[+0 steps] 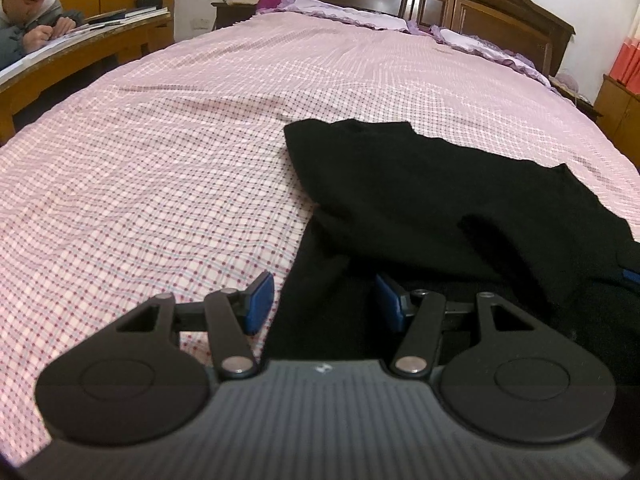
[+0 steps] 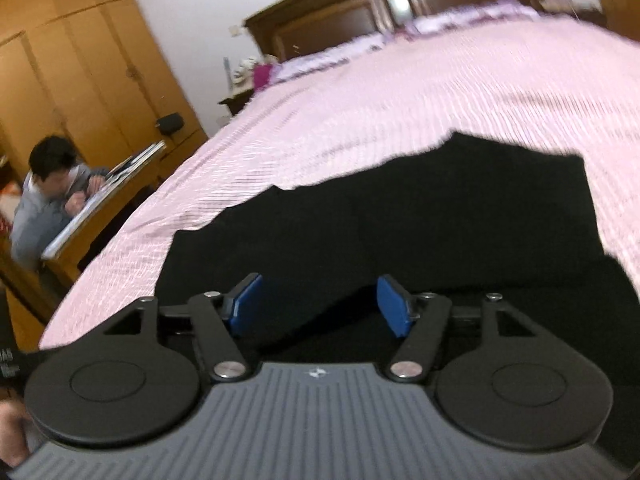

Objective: Fold small clothes

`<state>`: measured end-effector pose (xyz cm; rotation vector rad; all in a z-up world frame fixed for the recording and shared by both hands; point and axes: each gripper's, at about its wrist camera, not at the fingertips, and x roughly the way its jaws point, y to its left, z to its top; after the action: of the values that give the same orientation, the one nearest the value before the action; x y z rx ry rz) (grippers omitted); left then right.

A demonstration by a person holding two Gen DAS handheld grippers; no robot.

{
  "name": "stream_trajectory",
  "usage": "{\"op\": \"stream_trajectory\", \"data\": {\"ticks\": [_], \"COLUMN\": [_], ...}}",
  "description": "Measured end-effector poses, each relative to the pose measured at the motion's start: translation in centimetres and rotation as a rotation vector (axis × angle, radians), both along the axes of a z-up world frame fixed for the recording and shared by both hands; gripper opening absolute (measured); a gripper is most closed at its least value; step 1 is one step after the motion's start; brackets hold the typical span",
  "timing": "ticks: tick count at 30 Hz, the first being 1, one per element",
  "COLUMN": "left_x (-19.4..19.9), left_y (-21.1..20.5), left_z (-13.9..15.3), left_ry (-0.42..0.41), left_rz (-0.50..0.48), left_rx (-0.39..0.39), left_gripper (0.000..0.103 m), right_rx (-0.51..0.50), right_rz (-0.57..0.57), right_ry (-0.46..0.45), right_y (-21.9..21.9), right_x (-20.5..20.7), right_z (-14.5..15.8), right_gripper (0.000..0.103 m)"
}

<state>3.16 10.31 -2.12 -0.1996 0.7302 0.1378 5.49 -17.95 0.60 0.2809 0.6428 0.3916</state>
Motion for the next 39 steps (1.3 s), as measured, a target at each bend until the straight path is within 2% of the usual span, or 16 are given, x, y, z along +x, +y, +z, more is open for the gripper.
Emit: {"op": "stream_trajectory", "data": {"ticks": [3,9,19,22,24,26,29,34,39], "left_x": [-0.3,-1.0,-1.2,-1.2,-1.3,-1.3,-1.3,-1.1,-0.4], "left_y": [-0.4,-1.0,-1.1,-1.3,-1.4,-1.5,-1.6,-2.0,-2.4], "left_z": [0.4,0.8,0.3,0.4,0.4,0.5,0.5,0.9,1.8], "left_ry": [-0.003,-0.012,-0.004,-0.008,-0.009,-0.011,-0.014,-0.022,-0.064], "left_rz": [-0.011,-0.02,-0.021,-0.031,-0.035,-0.038,-0.04,-0.046,-0.059], "left_rx": [0.016,0.042,0.03,0.034,0.039,0.039,0.04,0.048,0.061], "left_gripper": [0.058,0.058,0.058,0.058,0.058,0.058,0.058,0.058,0.058], "right_rx": [-0.057,-0.115,-0.312,-0.306,-0.304,-0.319,-0.275,-0.118,-0.02], "right_rz": [0.053,0.109,0.159,0.126,0.114,0.12,0.138,0.115,0.085], "right_ry": [-0.055,-0.064,-0.076,-0.079,-0.077,-0.083,-0.075,-0.028,-0.026], "right_y": [2.4,6.5,10.6,10.3,9.8,9.4,8.2,4.9,2.0], "right_x": [-0.3,0.5,2.1,2.5,2.6,2.6,2.4,3.1,4.5], "right_z": [0.3,-1.1,-4.9,-5.3,-5.2,-4.9,-4.0,-2.6,-0.1], "right_gripper": [0.073,0.073,0.071,0.053,0.032,0.02,0.013,0.01,0.009]}}
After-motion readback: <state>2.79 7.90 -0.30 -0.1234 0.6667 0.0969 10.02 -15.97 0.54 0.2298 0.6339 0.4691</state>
